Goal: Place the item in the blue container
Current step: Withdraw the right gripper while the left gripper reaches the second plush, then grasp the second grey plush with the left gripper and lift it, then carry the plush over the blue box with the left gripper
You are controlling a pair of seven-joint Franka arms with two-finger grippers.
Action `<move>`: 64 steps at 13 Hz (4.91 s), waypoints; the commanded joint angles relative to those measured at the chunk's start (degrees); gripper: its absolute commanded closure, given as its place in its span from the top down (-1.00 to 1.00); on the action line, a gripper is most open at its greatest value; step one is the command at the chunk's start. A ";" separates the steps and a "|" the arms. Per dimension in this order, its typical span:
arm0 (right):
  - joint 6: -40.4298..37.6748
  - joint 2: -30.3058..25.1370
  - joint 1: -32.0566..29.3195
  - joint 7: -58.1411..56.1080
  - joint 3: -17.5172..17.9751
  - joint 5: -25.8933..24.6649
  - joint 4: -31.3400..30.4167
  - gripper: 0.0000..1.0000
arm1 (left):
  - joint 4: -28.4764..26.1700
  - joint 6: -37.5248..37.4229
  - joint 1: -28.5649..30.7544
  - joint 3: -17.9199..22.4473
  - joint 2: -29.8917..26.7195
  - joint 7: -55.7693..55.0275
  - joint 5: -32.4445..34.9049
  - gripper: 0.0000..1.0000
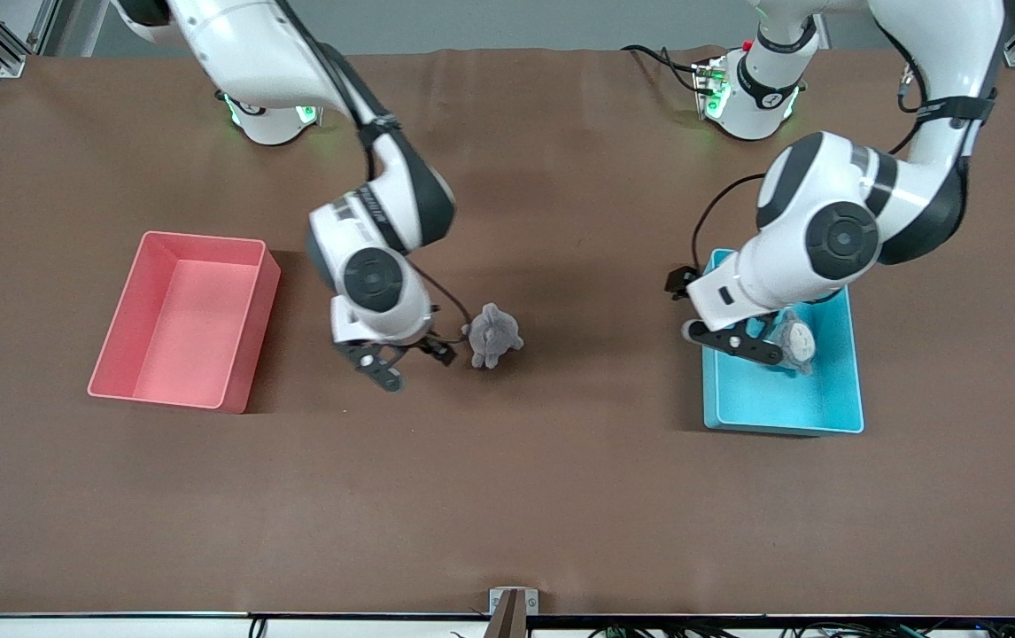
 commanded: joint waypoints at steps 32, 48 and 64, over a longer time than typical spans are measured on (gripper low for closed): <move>-21.41 -14.71 -34.83 -61.43 1.53 -4.32 5.95 1.00 | 12.69 38.25 -30.48 8.12 30.67 -33.71 -3.45 0.50; -20.36 -26.65 -33.42 -61.61 1.62 -5.81 -3.96 1.00 | 11.81 -2.76 -18.72 8.30 7.75 -15.73 5.69 -0.62; -23.86 -37.39 -33.34 -61.61 1.62 -7.57 -9.17 1.00 | -18.33 11.69 6.43 7.68 -3.70 12.34 8.41 -0.64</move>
